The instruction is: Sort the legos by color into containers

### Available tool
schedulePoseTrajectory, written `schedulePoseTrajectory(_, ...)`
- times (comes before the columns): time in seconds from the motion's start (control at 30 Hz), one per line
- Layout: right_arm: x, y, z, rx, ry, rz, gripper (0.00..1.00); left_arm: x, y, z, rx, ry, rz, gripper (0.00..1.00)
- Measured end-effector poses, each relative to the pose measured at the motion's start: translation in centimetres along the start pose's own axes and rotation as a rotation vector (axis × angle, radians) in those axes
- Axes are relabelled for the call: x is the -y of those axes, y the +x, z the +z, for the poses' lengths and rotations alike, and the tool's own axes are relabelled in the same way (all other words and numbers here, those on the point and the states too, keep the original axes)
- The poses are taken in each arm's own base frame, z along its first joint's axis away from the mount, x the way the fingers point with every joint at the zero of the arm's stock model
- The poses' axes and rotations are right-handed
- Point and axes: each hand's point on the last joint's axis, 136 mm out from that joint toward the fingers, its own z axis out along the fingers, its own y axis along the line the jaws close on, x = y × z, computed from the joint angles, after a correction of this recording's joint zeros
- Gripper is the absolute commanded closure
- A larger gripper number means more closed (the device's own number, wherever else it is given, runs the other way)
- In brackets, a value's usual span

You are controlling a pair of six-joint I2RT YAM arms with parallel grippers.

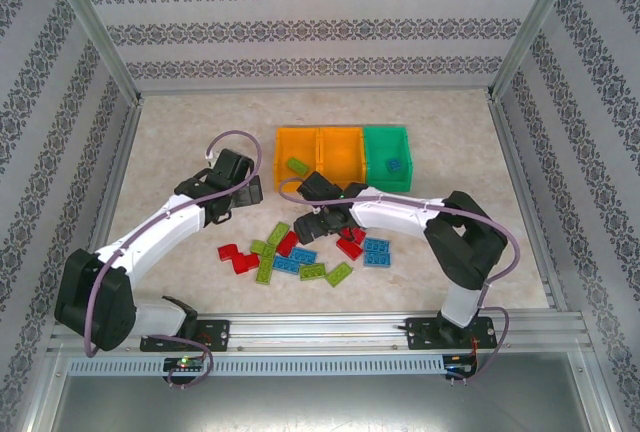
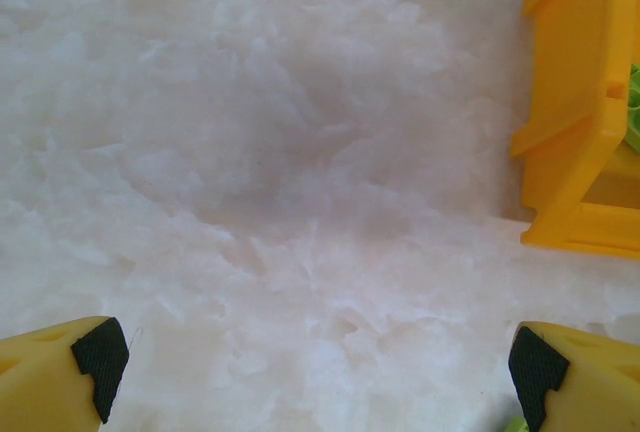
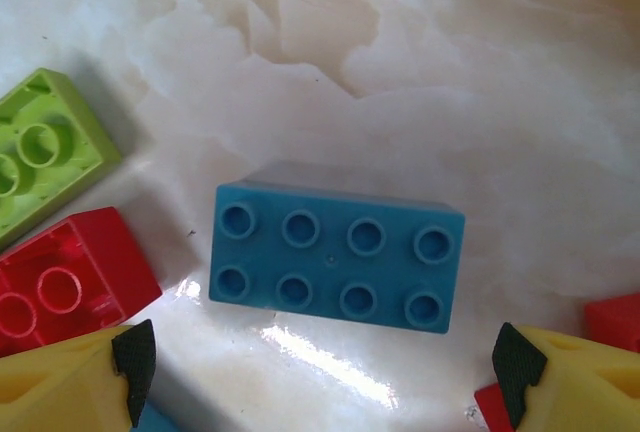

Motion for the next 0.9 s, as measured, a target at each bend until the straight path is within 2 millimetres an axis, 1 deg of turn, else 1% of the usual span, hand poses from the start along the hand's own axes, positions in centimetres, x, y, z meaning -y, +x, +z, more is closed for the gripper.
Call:
schedulePoseTrajectory(0.1,0.0,-0.2,0.6,-0.012,0.011,0.000,0.12,-0.1,0.2,0.0,-0.002,-0.001,-0.002,0.00)
schedulePoseTrajectory(0.17,-0.1,-0.4,1.1,-0.018,0.015,-0.001,0.15,-0.1,0.2,0.0,-0.002,-0.002,-0.004,0.00)
schedulePoseTrajectory(0.3,0.1,-0.4,2.0,-0.038,0.027,0.002,0.24,-0.1,0.2,0.0,-0.003,-0.002,-0.005,0.00)
schedulePoseTrajectory(0.37,0.4,-0.2,2.4,-0.049,0.036,0.007,0.31,-0.1,0.2,0.0,-0.002,-0.001,-0.006,0.00)
schedulePoseTrajectory(0.5,0.7,-0.6,2.3,-0.045,0.038,0.015,0.45,-0.1,0.1,-0.2,0.003,0.001,-0.008,0.00)
schedulePoseTrajectory(0.53,0.7,-0.7,2.3,-0.043,0.038,0.018,0.47,-0.2,0.1,-0.2,0.003,0.001,-0.008,0.00)
schedulePoseTrajectory(0.63,0.9,-1.0,1.9,-0.034,0.038,0.028,0.48,-0.4,0.2,-0.5,0.004,-0.002,-0.012,0.00)
schedulePoseTrajectory(0.7,1.1,-1.3,1.2,-0.017,0.034,0.035,0.48,-0.7,0.6,-0.7,0.001,-0.004,-0.019,0.00)
schedulePoseTrajectory(0.8,2.4,-2.7,-1.6,0.053,0.019,0.074,0.48,-1.4,1.4,-1.0,-0.009,-0.011,-0.035,0.00)
schedulePoseTrajectory(0.83,3.3,-3.5,-2.8,0.089,0.016,0.100,0.48,-1.6,1.8,-1.0,-0.015,-0.015,-0.040,0.00)
schedulePoseTrajectory(0.9,6.0,-5.2,-5.2,0.164,0.023,0.167,0.48,-2.1,2.6,-1.0,-0.031,-0.025,-0.051,0.00)
